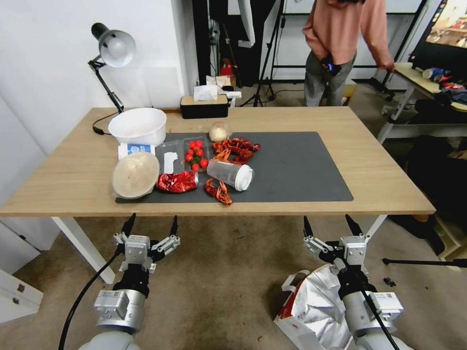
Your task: Pick up the food delivery bag from the floor and place it on the table.
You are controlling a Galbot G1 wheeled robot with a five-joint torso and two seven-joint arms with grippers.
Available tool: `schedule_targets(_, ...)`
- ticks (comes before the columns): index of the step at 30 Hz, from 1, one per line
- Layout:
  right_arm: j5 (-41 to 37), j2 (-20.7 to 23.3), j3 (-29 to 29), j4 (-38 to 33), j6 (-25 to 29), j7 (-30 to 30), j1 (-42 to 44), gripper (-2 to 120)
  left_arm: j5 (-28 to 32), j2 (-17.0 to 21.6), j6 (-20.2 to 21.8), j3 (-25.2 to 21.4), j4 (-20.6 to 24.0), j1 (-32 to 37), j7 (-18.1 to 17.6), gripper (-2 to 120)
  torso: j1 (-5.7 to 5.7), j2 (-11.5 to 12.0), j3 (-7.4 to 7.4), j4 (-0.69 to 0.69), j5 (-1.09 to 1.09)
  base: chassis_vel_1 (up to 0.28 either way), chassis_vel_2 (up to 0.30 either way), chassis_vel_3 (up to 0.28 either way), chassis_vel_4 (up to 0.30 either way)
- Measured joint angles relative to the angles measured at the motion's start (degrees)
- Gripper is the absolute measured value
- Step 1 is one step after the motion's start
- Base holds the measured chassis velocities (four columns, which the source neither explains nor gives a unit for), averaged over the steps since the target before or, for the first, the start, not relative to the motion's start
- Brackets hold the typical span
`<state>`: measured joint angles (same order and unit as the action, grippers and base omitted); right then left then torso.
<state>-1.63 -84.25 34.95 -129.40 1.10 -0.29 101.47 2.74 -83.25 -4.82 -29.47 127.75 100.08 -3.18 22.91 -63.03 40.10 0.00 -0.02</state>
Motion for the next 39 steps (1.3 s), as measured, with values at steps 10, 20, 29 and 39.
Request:
schedule_targets(10, -5.3, 5.6, 11.4, 7.8, 4.2, -1.0, -5.6, 100, 6.9, 6.2, -11.9, 5.0, -9.8, -6.4, -8.0, 101, 0.02, 0.0, 0.01, 0.01, 0.04, 0.0, 0.0, 0.0, 0.0)
schedule_targets(20, -10.9, 6.5, 12.0, 3.3, 5.2, -8.6, -5.4, 100, 5.5, 6.1, -13.7, 5.0, -9.2, -4.8, -8.3, 99, 0.0, 0.0, -0.02, 0.01, 0.0, 0.0, 0.0, 0.0, 0.0)
schedule_targets(29, -16.1, 6.7, 11.8, -0.8, 6.1, -17.6, -4.7, 100, 4.5, 5.7, -14.8, 5.5, -9.9, -4.0, -8.3, 99, -0.91, 2.0, -1.1, 0.0, 0.01, 0.0, 0.0, 0.0, 0.0)
schedule_targets(39, -15.2, 6.0, 11.9, 1.9, 6.3, -16.9, -4.2, 100, 3.9, 5.5, -15.4, 5.6, -10.8, -3.9, -8.4, 99, -2.34, 5.4, -3.0, 0.0, 0.02, 0.0, 0.0, 0.0, 0.0)
